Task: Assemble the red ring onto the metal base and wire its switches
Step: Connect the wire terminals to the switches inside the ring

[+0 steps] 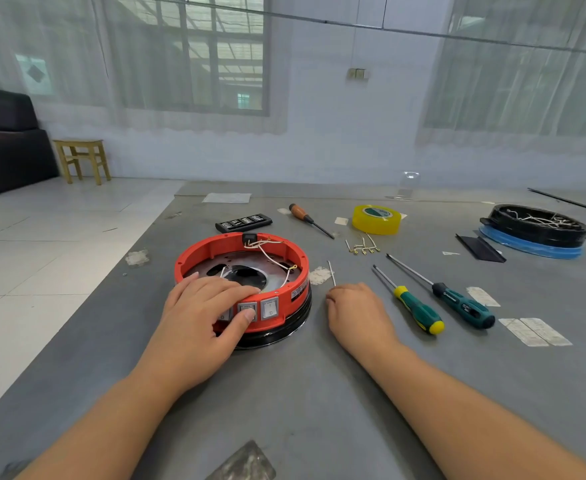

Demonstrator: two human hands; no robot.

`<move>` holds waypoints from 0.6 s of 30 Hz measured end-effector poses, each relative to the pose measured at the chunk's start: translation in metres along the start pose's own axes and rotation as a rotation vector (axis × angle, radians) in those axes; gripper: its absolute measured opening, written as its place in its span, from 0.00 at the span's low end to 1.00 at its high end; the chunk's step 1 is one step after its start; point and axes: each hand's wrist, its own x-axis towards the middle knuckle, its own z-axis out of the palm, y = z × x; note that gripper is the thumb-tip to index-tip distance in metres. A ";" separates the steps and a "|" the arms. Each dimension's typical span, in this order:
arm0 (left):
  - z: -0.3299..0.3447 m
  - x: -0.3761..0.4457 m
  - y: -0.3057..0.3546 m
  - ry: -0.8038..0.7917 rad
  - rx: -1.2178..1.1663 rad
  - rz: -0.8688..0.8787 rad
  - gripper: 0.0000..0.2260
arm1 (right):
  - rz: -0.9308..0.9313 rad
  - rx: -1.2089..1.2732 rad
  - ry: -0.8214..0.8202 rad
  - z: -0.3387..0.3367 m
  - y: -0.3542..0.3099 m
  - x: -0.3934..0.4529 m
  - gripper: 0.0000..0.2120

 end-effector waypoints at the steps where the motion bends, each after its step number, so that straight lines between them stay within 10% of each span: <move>1: -0.001 -0.001 0.001 -0.002 -0.006 -0.002 0.20 | -0.016 0.025 -0.002 -0.001 0.001 -0.007 0.15; 18: 0.001 -0.006 0.012 -0.010 0.032 -0.028 0.20 | 0.315 0.129 -0.056 -0.018 -0.011 0.003 0.07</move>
